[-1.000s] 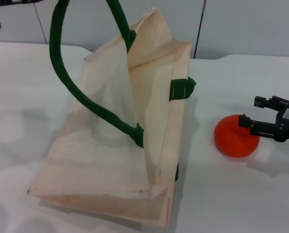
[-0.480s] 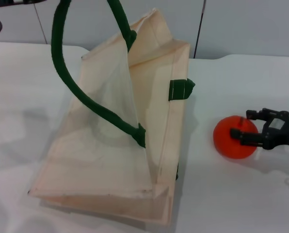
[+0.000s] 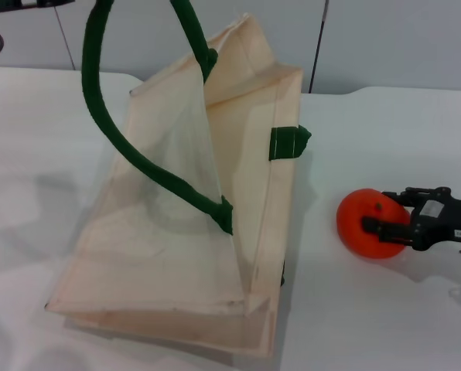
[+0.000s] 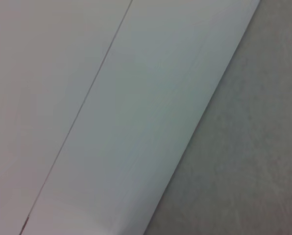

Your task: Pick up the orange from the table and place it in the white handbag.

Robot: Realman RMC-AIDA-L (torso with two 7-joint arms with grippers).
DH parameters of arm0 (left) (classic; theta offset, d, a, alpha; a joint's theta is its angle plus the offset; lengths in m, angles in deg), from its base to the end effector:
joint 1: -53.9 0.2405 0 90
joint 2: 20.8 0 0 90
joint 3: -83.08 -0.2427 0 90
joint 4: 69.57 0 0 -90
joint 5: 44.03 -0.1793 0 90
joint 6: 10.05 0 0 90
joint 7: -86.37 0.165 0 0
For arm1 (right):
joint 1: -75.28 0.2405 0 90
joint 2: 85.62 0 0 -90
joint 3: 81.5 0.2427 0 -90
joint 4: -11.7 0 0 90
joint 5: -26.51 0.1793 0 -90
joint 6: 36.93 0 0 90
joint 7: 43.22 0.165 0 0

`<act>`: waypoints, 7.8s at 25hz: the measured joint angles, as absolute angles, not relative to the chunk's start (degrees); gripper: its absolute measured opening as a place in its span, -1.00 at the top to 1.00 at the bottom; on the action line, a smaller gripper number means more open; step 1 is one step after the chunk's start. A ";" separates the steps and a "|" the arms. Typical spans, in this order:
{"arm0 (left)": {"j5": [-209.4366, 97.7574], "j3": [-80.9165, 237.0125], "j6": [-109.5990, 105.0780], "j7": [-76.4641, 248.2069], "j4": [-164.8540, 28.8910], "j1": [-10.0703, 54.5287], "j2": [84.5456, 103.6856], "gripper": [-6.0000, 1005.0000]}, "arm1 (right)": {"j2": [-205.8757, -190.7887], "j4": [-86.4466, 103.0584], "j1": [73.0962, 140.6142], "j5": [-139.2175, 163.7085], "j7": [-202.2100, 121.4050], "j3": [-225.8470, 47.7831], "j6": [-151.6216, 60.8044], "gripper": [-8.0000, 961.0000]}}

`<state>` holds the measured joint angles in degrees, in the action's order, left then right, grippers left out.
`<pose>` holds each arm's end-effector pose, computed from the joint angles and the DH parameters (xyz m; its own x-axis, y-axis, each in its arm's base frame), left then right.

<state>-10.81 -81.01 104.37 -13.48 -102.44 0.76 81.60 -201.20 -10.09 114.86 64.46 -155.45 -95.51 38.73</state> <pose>-0.1609 0.3672 0.1332 0.5422 0.4373 0.7175 0.5627 -0.8231 0.0764 0.2687 0.3348 -0.0251 0.8601 -0.3821 -0.3379 -0.4832 -0.8226 -0.2997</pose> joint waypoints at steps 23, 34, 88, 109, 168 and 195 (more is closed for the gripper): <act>-10.59 -81.01 103.59 -13.47 -102.44 1.15 81.76 0.72 | -200.92 -10.67 114.22 65.18 -157.15 -88.69 41.60 0.10; -10.75 -81.01 103.58 -13.47 -102.44 1.12 81.81 0.72 | -199.71 -12.66 114.70 65.30 -160.40 -75.86 54.58 0.29; -12.40 -81.01 102.97 -13.32 -101.38 -2.09 82.47 0.72 | -202.07 12.11 138.09 64.42 -166.67 -96.88 32.82 0.63; -12.21 -81.01 102.29 -13.37 -101.38 -1.57 82.29 0.72 | -201.79 9.36 134.55 65.23 -166.82 -93.61 33.10 -0.81; 13.50 -80.42 66.44 29.13 -90.69 8.43 95.64 -0.55 | -202.07 13.25 118.00 104.22 -201.33 -70.43 19.41 -0.85; 37.14 -80.13 60.63 50.96 -70.68 13.74 95.95 -0.55 | -202.19 16.06 116.52 115.86 -205.00 -70.34 18.91 -0.86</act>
